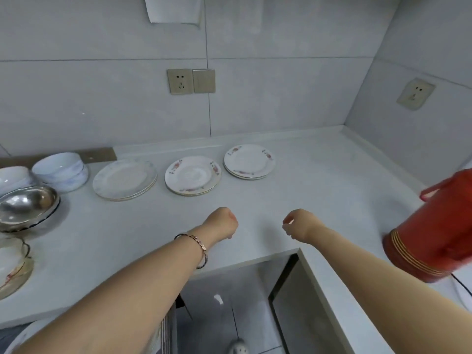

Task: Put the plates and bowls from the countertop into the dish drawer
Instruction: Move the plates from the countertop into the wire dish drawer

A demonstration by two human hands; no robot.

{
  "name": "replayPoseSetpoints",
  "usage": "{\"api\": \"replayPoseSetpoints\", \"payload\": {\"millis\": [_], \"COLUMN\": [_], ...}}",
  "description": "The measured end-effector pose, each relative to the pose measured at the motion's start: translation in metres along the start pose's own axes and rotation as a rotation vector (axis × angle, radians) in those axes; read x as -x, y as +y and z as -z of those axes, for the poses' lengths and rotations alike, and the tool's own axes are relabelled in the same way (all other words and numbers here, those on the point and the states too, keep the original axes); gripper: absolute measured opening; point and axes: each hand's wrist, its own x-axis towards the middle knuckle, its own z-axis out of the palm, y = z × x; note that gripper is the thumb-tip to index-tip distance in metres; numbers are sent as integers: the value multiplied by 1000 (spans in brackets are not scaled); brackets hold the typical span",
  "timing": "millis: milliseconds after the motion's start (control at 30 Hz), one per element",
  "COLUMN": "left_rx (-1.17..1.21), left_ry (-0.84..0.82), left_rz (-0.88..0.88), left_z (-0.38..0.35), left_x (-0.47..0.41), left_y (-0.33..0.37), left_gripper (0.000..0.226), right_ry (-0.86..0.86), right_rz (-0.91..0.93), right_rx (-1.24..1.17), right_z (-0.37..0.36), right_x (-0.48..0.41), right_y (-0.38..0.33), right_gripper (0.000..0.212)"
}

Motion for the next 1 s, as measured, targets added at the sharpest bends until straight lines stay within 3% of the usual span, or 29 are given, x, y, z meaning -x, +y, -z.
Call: {"api": "replayPoseSetpoints", "payload": {"millis": [167, 300, 433, 600, 767, 1000], "left_rx": [86, 73, 65, 175, 294, 378], "left_ry": [28, 67, 141, 127, 173, 246], "left_rz": [38, 64, 140, 351, 411, 435], "left_z": [17, 33, 45, 34, 16, 15], "left_x": [-68, -154, -251, -351, -394, -391], "left_y": [32, 55, 77, 73, 59, 52], "left_gripper": [13, 13, 32, 36, 40, 54], "right_ry": [-9, -30, -43, -35, 19, 109], "right_rz": [-1, -27, -81, -182, -335, -342], "right_rx": [-61, -86, -99, -203, -451, -661], "right_z": [22, 38, 54, 47, 28, 17], "right_x": [-78, -165, -261, -361, -424, -423], "right_y": [-2, -12, -27, -37, -34, -18], "right_gripper": [30, 30, 32, 49, 53, 43]}}
